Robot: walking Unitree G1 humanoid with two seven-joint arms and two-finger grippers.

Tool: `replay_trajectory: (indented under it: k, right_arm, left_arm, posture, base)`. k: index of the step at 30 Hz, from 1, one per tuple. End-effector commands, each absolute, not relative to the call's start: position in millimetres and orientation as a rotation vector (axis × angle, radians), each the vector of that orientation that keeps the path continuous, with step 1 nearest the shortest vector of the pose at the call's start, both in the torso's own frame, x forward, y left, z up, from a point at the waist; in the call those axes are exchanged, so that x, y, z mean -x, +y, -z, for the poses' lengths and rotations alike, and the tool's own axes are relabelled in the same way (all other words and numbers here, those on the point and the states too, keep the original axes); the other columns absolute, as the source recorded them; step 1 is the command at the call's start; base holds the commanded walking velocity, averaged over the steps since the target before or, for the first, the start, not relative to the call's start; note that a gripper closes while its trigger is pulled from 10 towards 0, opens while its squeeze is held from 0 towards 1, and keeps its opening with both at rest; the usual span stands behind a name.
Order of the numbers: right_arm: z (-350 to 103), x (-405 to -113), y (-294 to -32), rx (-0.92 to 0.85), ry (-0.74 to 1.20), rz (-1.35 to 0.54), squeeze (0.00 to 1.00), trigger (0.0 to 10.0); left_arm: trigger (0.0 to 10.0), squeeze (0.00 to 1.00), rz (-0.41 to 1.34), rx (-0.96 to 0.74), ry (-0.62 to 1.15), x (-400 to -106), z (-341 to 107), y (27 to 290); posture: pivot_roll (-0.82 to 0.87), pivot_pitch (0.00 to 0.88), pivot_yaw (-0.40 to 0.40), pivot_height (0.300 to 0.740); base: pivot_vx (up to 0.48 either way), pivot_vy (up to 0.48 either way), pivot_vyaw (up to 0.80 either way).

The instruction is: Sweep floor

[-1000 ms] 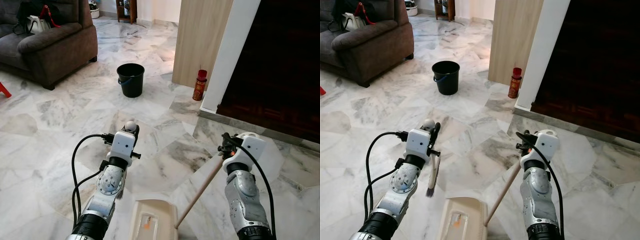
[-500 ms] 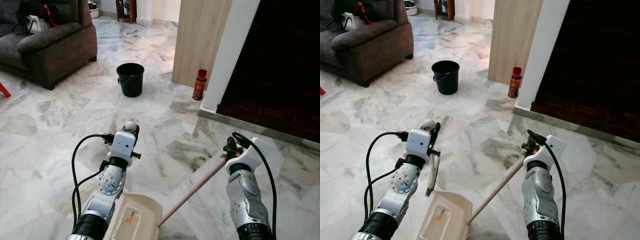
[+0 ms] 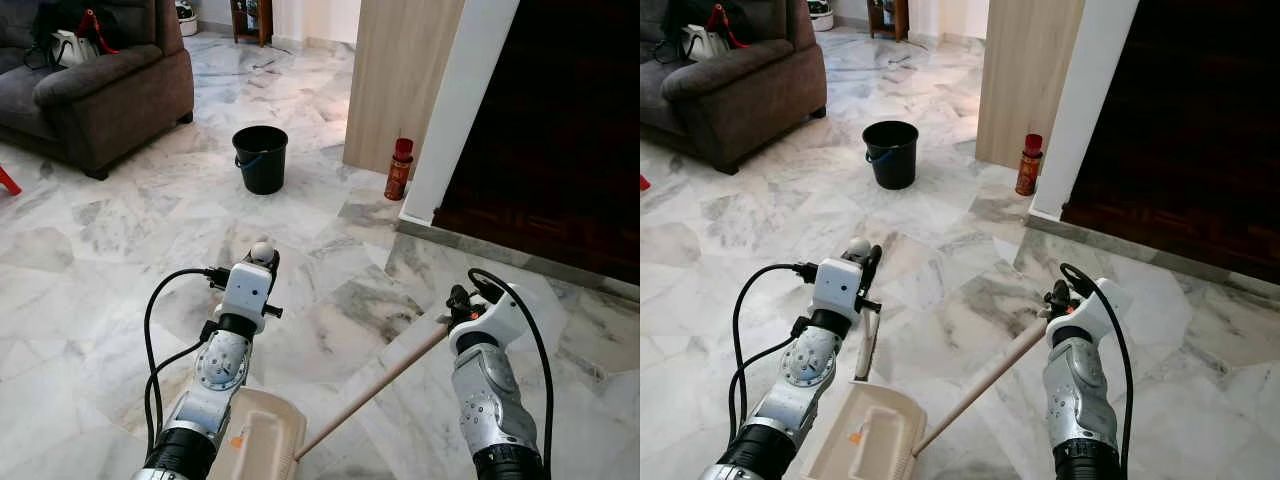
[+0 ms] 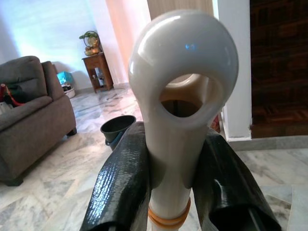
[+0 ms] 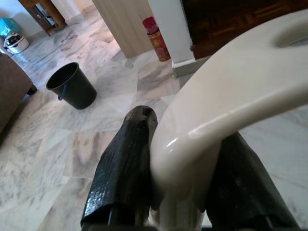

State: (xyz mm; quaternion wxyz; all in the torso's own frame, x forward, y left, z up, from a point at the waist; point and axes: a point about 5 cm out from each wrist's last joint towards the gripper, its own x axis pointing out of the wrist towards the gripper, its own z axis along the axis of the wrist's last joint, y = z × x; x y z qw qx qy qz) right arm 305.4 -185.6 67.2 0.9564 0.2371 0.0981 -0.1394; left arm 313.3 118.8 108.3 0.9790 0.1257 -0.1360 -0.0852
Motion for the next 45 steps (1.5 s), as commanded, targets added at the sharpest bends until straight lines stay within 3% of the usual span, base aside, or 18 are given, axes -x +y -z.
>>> replay_trajectory:
  k: [1, 6, 24, 45]
  right_arm:
    - [-72, -309, -185, -0.510, 0.183, 0.276, 0.00, 10.0]
    - [-87, -310, -182, -0.279, 0.085, 0.229, 0.00, 10.0]
    - [-100, -311, -183, -0.330, -0.033, 0.266, 0.00, 10.0]
    - [-113, -311, -177, -0.242, -0.155, 0.231, 0.00, 10.0]
  left_arm:
    - [10.0, 0.00, 0.190, -0.278, -0.351, -314, -121, 113]
    - [10.0, 0.00, 0.192, -0.280, -0.351, -314, -121, 113]
    - [10.0, 0.00, 0.198, -0.241, -0.361, -311, -123, 109]
    - [10.0, 0.00, 0.185, -0.121, -0.330, -310, -124, 105]
  posture:
    - [-0.03, 0.000, -0.028, 0.740]
    - [-0.03, 0.000, -0.028, 0.740]
    - [-0.02, 0.000, -0.028, 0.740]
    - [-0.02, 0.000, -0.024, 0.740]
  base:
    - [0.000, 0.000, 0.00]
    - [0.000, 0.000, 0.00]
    - [0.000, 0.000, 0.00]
    - [0.000, 0.000, 0.00]
